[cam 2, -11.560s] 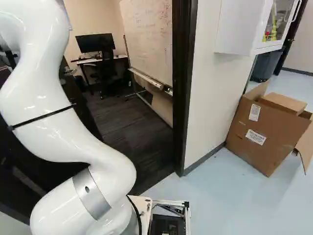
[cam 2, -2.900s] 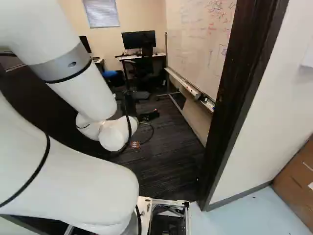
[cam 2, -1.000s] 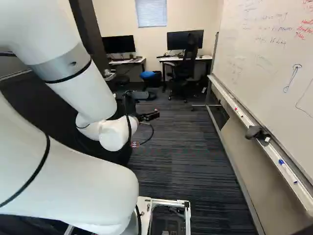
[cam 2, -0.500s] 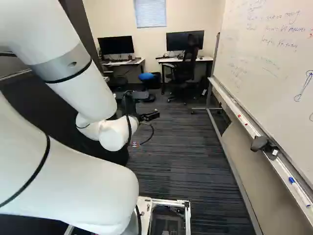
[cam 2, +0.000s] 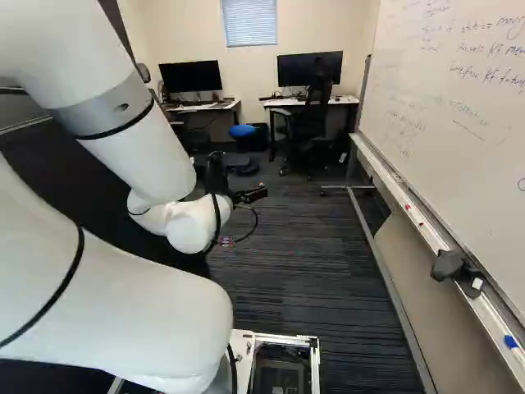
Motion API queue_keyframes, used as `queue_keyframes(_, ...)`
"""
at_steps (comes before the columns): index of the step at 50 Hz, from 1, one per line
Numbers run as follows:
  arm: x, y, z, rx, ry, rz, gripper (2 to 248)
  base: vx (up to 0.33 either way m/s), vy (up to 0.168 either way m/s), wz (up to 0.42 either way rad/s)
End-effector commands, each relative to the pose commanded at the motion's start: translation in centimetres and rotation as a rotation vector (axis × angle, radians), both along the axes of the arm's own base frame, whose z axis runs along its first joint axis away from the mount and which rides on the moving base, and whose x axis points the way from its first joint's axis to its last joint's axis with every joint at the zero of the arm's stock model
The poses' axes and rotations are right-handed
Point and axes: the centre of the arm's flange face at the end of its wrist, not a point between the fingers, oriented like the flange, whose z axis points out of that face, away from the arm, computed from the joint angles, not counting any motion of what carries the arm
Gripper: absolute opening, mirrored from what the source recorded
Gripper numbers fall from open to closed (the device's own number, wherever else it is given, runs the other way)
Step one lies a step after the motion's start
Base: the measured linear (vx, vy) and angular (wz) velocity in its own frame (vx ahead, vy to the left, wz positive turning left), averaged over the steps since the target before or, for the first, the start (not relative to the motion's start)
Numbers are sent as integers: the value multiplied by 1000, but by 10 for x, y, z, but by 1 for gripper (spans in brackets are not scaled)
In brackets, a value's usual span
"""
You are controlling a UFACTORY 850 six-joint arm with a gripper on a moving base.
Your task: Open the door and move inside
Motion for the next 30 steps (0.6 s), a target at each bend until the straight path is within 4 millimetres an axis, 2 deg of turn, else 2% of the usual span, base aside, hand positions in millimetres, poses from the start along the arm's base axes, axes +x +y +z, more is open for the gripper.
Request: queue_keyframes(30, 0, 0, 0, 0, 0, 0, 247, 190, -29, -7)
